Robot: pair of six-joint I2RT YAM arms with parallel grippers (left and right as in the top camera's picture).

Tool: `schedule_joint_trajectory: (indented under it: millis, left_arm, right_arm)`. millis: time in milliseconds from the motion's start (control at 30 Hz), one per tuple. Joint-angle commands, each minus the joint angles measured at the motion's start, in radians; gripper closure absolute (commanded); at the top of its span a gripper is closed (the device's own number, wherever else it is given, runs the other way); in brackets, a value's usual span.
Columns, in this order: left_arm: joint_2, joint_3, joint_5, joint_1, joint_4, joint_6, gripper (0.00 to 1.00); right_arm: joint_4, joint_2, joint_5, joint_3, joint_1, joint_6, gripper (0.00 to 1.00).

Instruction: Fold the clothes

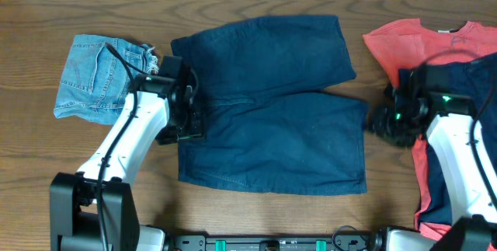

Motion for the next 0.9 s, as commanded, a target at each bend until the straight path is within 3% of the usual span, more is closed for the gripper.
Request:
schedule_joint_trajectory:
  millis: [0, 100, 200, 400, 567, 867]
  left_arm:
    - [0.002, -0.068, 0.017, 0.0, 0.044, 0.015, 0.55]
    - [0.002, -0.135, 0.017, 0.0, 0.105, 0.014, 0.73]
    - [0.002, -0.209, 0.015, 0.001, 0.168, 0.014, 0.78]
    - [0.003, -0.273, -0.081, 0.002, 0.178, -0.057, 0.86]
    - [0.003, -0.272, -0.137, 0.019, 0.127, -0.058, 0.89]
    - [-0.005, -0.226, -0.138, 0.115, -0.013, -0.053, 0.9]
  right_arm:
    - [0.103, -0.01, -0.138, 0.013, 0.008, -0.055, 0.73]
    - [0.249, 0.016, -0.139, -0.017, 0.032, -0.037, 0.82]
    - [0.364, 0.074, -0.139, -0.058, 0.063, -0.027, 0.85]
    - [0.49, 0.272, -0.129, -0.11, 0.093, -0.018, 0.88]
    - [0.54, 0.398, 0.02, -0.11, 0.084, -0.001, 0.89]
    - [0.415, 0.329, 0.12, -0.1, 0.003, 0.034, 0.85]
